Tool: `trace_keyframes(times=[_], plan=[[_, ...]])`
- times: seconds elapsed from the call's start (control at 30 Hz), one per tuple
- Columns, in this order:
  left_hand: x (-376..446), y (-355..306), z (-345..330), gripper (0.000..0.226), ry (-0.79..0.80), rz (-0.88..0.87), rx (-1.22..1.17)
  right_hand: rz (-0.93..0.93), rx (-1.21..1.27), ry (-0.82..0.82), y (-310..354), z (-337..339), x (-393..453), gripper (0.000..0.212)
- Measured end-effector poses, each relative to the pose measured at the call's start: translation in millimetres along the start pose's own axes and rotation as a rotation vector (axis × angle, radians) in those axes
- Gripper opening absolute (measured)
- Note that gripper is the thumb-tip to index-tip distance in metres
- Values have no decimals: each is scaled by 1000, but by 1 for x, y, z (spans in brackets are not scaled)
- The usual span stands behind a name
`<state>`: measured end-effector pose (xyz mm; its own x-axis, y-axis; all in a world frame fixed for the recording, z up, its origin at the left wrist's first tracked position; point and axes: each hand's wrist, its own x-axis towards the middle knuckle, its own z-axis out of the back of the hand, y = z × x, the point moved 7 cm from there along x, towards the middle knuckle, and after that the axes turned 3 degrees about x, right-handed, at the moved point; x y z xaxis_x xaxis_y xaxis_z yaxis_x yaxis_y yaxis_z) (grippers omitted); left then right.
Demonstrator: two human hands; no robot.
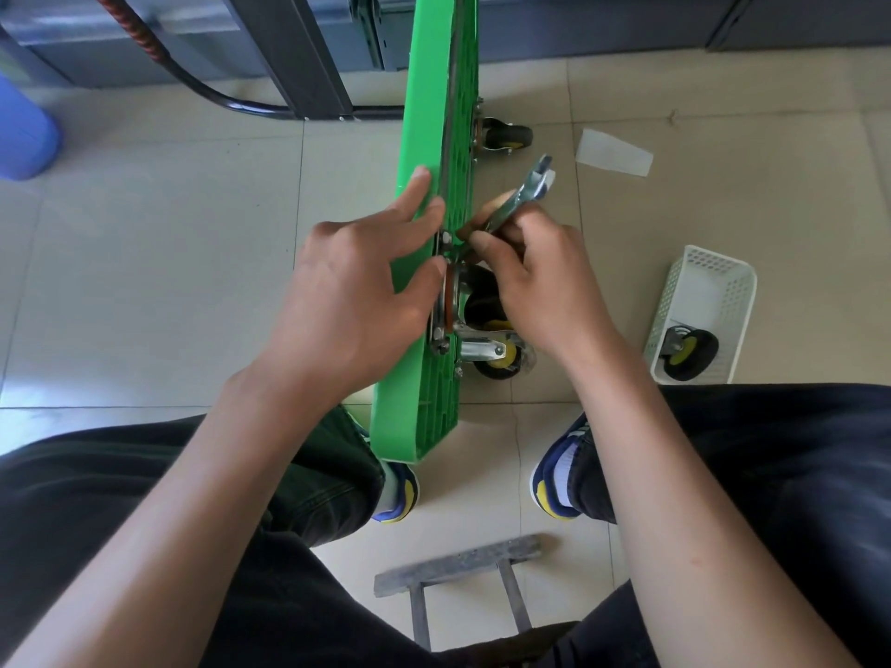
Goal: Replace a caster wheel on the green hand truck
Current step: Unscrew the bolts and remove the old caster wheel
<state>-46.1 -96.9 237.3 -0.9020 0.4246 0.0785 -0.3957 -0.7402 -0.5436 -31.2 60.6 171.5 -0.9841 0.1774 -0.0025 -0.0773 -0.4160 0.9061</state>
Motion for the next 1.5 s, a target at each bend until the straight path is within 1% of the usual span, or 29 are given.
trace_keyframes(times=[0.17,0.4,0.5,0.6,0.67,0.83,1.0,1.1,1.17,1.23,1.27,1.4,1.5], plan=[[0,1,-1,45,2,17,-8,39,-19,4,-3,-3,-8,14],[0,3,-1,44,-6,-5,-7,76,-1,-22,-3,-2,-14,13],[0,2,-1,44,-13,-10,0,44,31,-34,-6,0,-9,13],[0,1,-1,45,-14,-23,5,-49,141,-67,-15,5,-4,12],[0,2,-1,45,-21,-25,10,-76,179,-69,-17,6,-2,10],[-1,0,-1,45,-25,-34,5,-53,203,-97,-12,6,-4,18],[-2,-1,0,45,-25,-49,13,-32,213,-185,-16,10,-14,18],[-2,-1,1,45,-21,-53,9,-28,227,-197,-17,8,-15,17],[-2,-1,1,44,-20,-58,8,-26,235,-211,-19,11,-15,21],[-2,-1,1,44,-18,-55,10,-58,254,-238,-24,20,-12,26],[-2,0,1,45,-17,-51,11,-85,264,-239,-28,24,-9,25],[-2,1,0,45,-7,-40,13,-211,316,-203,-44,31,7,12],[-3,-1,0,44,-8,-47,14,-404,446,-177,-61,22,23,21]])
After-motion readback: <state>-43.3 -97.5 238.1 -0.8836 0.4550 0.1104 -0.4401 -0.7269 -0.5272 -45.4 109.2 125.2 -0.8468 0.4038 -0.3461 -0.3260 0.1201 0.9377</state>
